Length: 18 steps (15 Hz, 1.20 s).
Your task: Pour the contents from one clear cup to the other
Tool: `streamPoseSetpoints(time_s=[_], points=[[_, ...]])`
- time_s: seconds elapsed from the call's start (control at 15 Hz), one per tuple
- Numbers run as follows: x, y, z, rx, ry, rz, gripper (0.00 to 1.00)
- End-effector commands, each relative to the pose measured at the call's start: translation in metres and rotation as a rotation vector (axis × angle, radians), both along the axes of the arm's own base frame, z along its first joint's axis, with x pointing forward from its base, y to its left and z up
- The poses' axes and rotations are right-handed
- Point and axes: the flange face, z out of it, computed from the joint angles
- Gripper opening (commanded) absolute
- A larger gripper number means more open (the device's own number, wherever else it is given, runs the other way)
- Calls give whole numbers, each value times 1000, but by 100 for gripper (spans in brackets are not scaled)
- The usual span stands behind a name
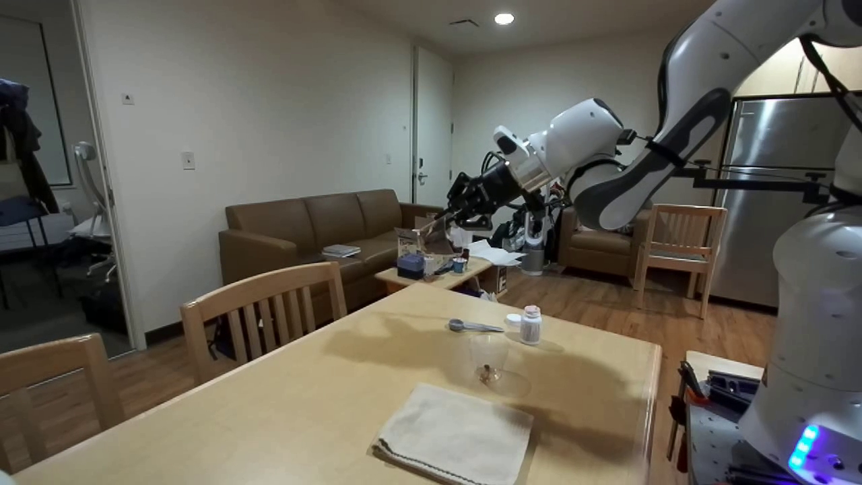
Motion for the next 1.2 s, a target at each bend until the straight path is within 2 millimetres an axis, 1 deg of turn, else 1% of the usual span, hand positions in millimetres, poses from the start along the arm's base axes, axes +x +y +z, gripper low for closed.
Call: streamPoseSetpoints(time_s=[0.0,0.27,0.33,0.67,0.73,0.87,1.0,1.13], points=[[0,-2,-1,0,2,-3,19],[-1,-3,-2,-1,4,-5,19],[-1,-3,-2,-1,4,-5,5],[2,-9,-12,15,29,-8,5],[5,-6,-13,25,31,-2,5],[6,-8,-13,23,31,-5,5],[8,-6,-9,23,21,0,5],[11,-4,1,22,-1,1,5]])
